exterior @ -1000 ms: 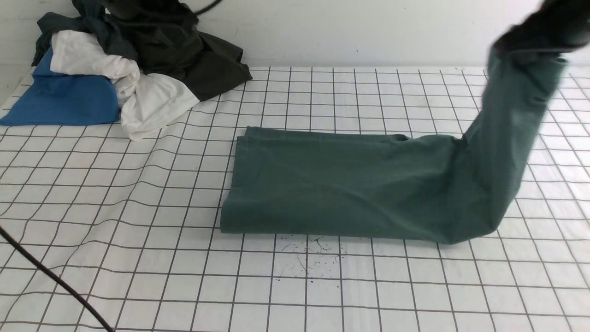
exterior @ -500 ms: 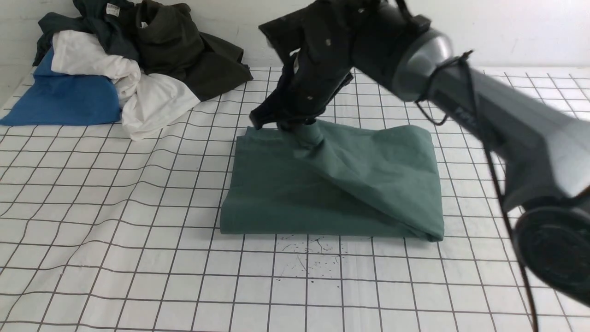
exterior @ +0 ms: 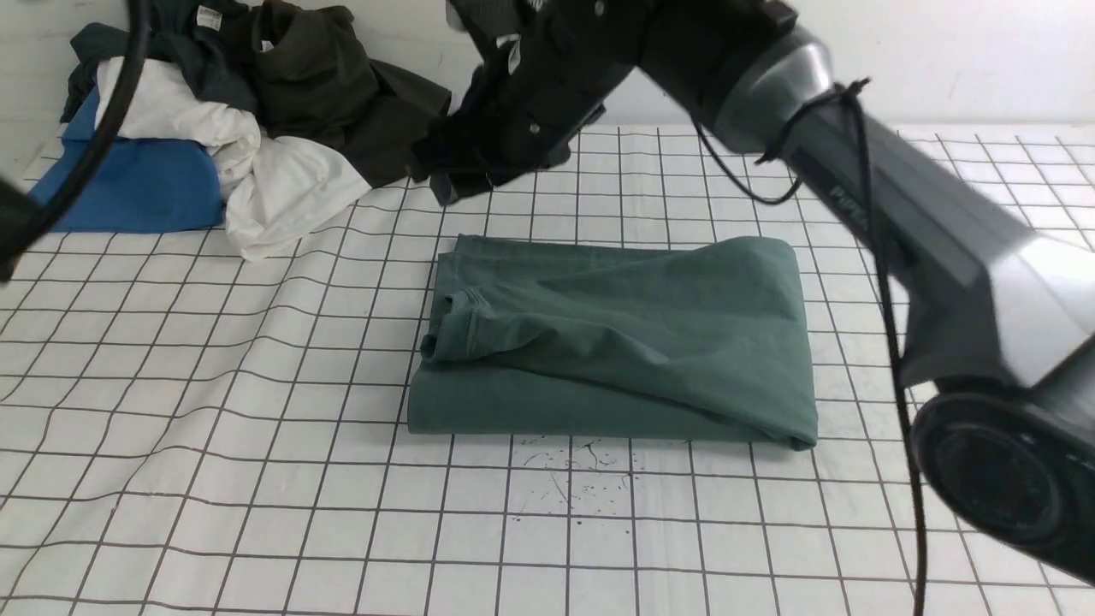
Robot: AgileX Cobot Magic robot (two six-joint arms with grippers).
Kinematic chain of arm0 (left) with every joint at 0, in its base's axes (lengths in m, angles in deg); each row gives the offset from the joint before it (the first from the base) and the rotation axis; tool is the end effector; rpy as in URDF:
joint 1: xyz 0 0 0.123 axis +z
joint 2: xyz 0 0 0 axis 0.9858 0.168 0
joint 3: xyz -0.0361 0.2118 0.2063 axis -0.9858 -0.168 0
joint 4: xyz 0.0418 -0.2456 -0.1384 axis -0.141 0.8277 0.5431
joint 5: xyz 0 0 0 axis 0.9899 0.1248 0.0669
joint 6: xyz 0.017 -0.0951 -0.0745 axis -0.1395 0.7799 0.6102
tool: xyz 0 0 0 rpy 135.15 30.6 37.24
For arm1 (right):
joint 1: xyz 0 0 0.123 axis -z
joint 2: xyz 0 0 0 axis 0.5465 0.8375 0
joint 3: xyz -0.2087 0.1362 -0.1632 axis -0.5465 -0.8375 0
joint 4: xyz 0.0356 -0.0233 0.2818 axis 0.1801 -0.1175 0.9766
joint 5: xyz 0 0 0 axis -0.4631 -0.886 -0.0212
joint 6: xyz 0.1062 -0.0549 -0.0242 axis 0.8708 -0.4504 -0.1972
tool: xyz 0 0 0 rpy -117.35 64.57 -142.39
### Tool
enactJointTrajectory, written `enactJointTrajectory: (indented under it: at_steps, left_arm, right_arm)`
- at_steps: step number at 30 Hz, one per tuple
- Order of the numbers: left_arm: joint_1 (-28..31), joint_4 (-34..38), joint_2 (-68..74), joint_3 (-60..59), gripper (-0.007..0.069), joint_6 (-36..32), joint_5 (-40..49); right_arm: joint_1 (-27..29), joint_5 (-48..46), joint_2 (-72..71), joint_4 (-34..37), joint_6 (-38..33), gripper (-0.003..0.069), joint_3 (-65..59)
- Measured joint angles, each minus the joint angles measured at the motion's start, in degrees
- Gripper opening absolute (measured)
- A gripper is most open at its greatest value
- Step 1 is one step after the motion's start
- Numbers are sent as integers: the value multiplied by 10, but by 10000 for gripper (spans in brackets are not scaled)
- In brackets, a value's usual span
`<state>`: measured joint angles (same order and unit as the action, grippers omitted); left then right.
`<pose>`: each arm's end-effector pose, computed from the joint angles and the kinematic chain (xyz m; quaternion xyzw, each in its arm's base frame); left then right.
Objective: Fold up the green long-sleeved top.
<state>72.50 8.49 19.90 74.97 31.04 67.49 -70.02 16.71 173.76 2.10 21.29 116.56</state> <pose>0.1995 -0.0355 0.4218 0.1802 0.9218 -0.0154 0.3428 0.4422 0.3515 0.3341 -0.3221 0.8865 0.1600 0.2913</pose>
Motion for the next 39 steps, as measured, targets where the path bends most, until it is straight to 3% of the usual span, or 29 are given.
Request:
enactJointTrajectory:
  at_steps: [3,9,12,15,19,23,28,32,39]
  left_arm:
    - [0,-28,-72,-77,-8,27,-11]
    - [0,-72,-222,-226,-8,85,-56]
    - [0,-80,-313,-305,-8,103,-76]
    - [0,-78,-364,-340,-8,106,-82]
    - [0,-70,-412,-359,-8,108,-78]
    - [0,-60,-459,-359,-8,113,-61]
    - [0,-58,-485,-359,-7,117,-31]
    - [0,-58,-487,-359,-7,117,-2]
    - [0,-58,-488,-359,-7,117,0]
  right_arm:
    - [5,-2,-59,0,-15,347,-5]
    - [7,-2,-197,-22,-57,167,-124]
    - [7,-2,-252,-72,-73,33,-245]
    - [14,-2,-251,-113,-64,-2,-318]
    - [26,53,-221,-134,-19,-13,-400]
    - [31,180,-146,-135,44,-13,-443]
    - [30,276,-54,-83,65,-13,-448]
    - [23,266,-28,-23,33,-13,-448]
    - [-11,190,-98,-3,-55,-13,-448]
